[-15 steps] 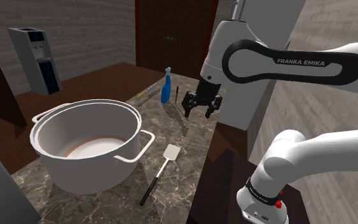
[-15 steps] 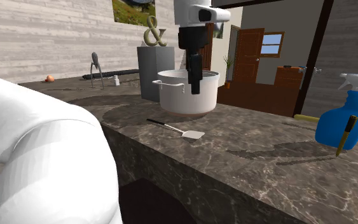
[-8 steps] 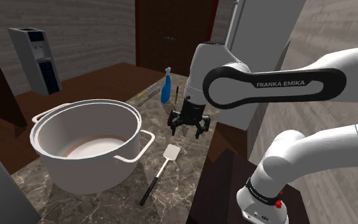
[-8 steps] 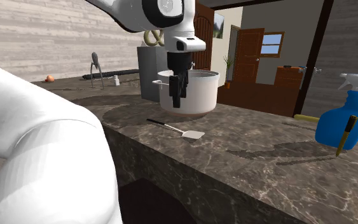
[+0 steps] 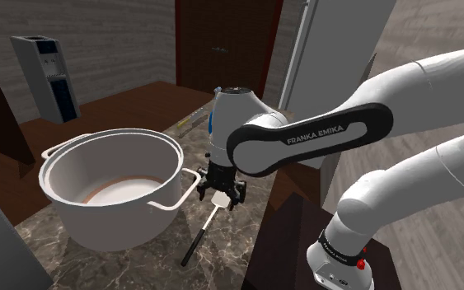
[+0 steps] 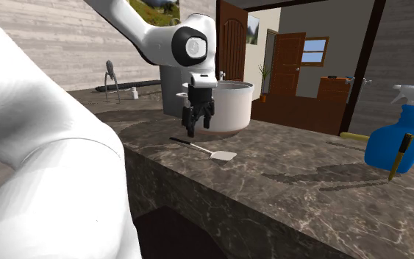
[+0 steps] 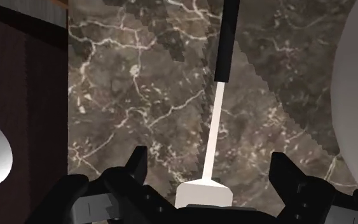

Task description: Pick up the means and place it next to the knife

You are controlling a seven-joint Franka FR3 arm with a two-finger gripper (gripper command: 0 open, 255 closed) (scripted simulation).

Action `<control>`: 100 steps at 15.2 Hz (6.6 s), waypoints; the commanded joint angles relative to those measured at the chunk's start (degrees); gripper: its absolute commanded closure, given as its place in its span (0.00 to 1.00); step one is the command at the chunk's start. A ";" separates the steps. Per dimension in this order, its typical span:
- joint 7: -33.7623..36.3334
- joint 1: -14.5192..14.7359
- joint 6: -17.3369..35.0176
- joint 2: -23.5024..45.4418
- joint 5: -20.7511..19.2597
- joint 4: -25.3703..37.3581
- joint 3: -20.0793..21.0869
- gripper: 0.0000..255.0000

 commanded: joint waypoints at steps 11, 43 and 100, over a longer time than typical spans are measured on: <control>8.15 -4.23 10.26 9.83 -1.87 -0.80 8.01 0.00; 6.67 -1.51 -5.78 0.49 -0.72 6.32 0.84 1.00; -5.51 -16.99 -2.62 53.10 -36.81 45.27 -14.19 1.00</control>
